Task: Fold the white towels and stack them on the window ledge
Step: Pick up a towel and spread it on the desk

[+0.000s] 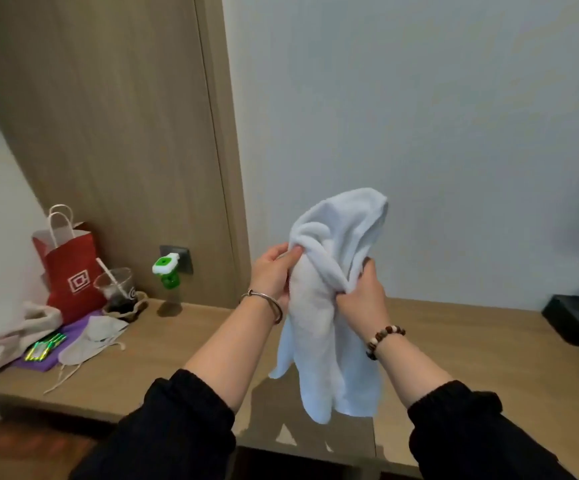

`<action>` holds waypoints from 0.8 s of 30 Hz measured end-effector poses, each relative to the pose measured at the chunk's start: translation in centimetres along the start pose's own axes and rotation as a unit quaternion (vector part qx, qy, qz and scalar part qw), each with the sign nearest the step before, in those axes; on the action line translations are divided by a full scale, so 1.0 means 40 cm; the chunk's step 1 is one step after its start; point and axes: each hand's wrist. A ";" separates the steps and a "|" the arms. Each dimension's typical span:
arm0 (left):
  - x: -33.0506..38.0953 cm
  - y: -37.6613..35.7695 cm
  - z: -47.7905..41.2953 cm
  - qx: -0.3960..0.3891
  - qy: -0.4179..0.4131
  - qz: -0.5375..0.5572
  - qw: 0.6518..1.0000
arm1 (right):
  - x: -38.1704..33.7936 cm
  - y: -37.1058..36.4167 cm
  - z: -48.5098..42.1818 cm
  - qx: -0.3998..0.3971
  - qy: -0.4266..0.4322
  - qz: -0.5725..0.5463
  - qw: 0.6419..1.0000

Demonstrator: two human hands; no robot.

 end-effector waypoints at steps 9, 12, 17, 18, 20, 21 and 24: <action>-0.138 -0.089 -0.281 -0.059 0.114 -0.196 0.972 | 0.178 0.088 -0.347 -0.056 0.026 0.400 0.915; -0.248 -0.073 -0.336 -0.104 0.127 -0.347 0.923 | 0.313 0.076 -0.354 -0.114 -0.065 0.420 0.898; -0.444 -0.079 -0.376 -0.162 0.148 -0.490 0.843 | 0.512 0.079 -0.305 -0.177 -0.111 0.454 0.866; -0.477 -0.089 -0.375 -0.179 0.142 -0.513 0.827 | 0.542 0.086 -0.300 -0.192 -0.117 0.461 0.858; -0.548 -0.111 -0.374 -0.206 0.127 -0.570 0.785 | 0.593 0.107 -0.297 -0.215 -0.130 0.466 0.849; -0.582 -0.122 -0.373 -0.215 0.128 -0.601 0.759 | 0.617 0.120 -0.298 -0.225 -0.133 0.467 0.845; -0.701 -0.152 -0.371 -0.223 0.133 -0.677 0.688 | 0.697 0.155 -0.306 -0.255 -0.102 0.491 0.827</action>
Point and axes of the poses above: each hand's wrist, its own z-axis away from the middle knuckle, its own y-axis out of the back of the hand, x = y × z, and after that the axes turned 1 degree about x, right-handed
